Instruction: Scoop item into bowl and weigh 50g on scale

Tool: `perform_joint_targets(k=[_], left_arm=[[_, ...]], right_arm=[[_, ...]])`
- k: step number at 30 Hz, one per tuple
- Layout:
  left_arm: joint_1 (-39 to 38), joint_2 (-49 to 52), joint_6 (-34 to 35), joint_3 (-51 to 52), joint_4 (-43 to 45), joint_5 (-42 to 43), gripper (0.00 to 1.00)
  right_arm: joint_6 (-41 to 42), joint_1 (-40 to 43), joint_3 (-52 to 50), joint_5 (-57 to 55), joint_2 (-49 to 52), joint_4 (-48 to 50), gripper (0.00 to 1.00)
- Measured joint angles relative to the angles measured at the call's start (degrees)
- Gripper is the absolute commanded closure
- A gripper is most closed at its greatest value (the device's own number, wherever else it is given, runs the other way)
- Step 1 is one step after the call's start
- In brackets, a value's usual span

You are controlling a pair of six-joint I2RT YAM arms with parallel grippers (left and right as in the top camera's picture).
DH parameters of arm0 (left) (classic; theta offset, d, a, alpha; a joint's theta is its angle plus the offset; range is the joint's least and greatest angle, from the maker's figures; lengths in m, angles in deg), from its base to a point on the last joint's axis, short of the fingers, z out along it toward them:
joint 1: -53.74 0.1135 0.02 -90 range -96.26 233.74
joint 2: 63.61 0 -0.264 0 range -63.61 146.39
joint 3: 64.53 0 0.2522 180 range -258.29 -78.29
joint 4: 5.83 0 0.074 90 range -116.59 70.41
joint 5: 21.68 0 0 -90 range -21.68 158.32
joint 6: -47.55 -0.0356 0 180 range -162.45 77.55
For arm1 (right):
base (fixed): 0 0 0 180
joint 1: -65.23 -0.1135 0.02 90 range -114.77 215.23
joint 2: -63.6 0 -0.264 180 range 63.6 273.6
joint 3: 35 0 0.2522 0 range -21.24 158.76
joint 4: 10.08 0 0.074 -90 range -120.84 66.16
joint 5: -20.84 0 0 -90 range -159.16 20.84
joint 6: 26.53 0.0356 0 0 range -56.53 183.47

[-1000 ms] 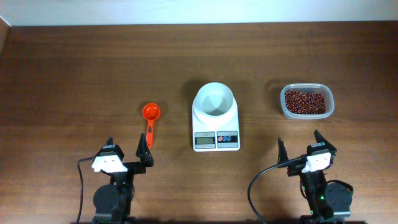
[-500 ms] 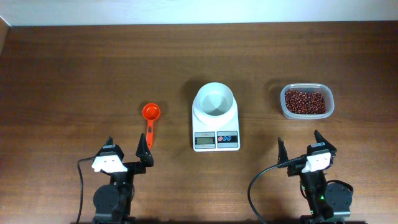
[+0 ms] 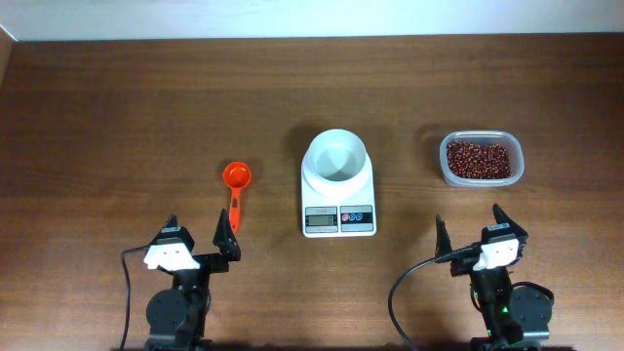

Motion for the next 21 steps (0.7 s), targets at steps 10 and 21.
perform_joint_targets(k=[10,21], left_arm=[[0.0,0.0,0.0,0.0,0.0,0.0,0.01],[0.0,0.0,0.0,0.0,0.5,-0.5,0.01]], right_arm=[[0.0,0.0,0.0,0.0,0.0,0.0,0.01],[0.0,0.0,0.0,0.0,0.0,0.0,0.01]])
